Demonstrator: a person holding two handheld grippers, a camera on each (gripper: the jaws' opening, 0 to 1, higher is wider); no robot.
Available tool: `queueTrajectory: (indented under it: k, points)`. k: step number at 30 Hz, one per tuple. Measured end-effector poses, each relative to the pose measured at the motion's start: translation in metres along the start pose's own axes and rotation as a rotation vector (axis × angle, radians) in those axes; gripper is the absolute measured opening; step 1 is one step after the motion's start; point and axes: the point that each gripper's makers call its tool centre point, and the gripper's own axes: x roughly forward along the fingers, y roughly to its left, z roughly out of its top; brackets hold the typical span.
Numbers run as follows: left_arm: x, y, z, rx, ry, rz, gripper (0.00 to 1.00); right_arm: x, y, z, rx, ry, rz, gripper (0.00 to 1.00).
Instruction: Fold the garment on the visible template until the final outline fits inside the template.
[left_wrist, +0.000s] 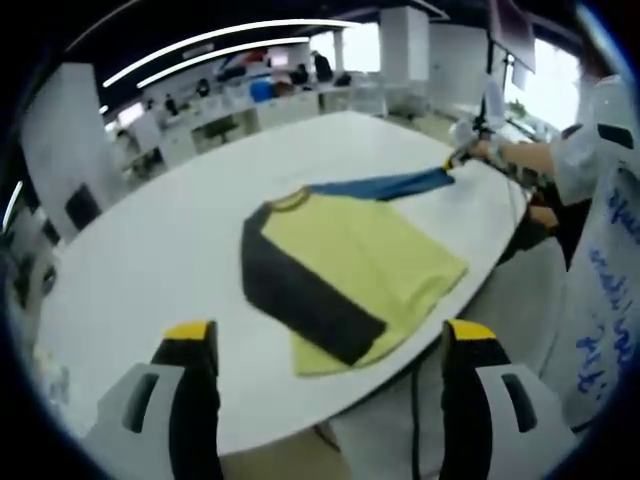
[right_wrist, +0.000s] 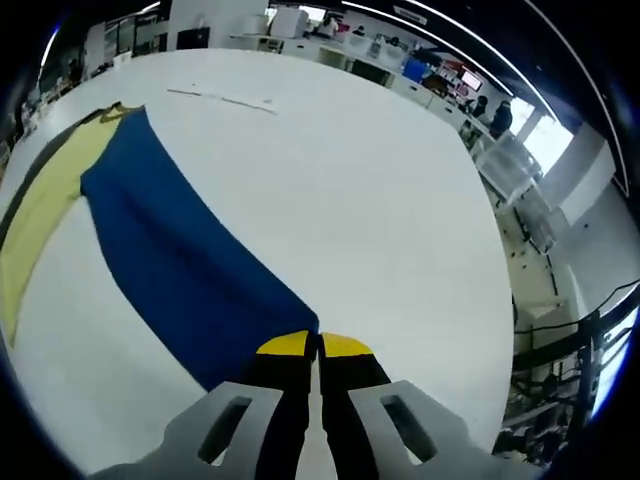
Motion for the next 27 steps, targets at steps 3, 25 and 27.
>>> queueTrajectory:
  k: [3, 25, 27]
  points:
    - [0.002, -0.001, 0.001, 0.000, 0.005, 0.000, 0.88, 0.002, 0.001, -0.001, 0.001, 0.004, 0.002, 0.03]
    - [0.007, -0.009, 0.006, 0.011, -0.006, -0.023, 0.88, -0.004, -0.001, 0.000, -0.011, -0.016, -0.014, 0.14]
    - [0.007, -0.009, 0.006, 0.011, -0.007, -0.021, 0.88, -0.007, -0.001, 0.001, -0.003, -0.026, -0.014, 0.17]
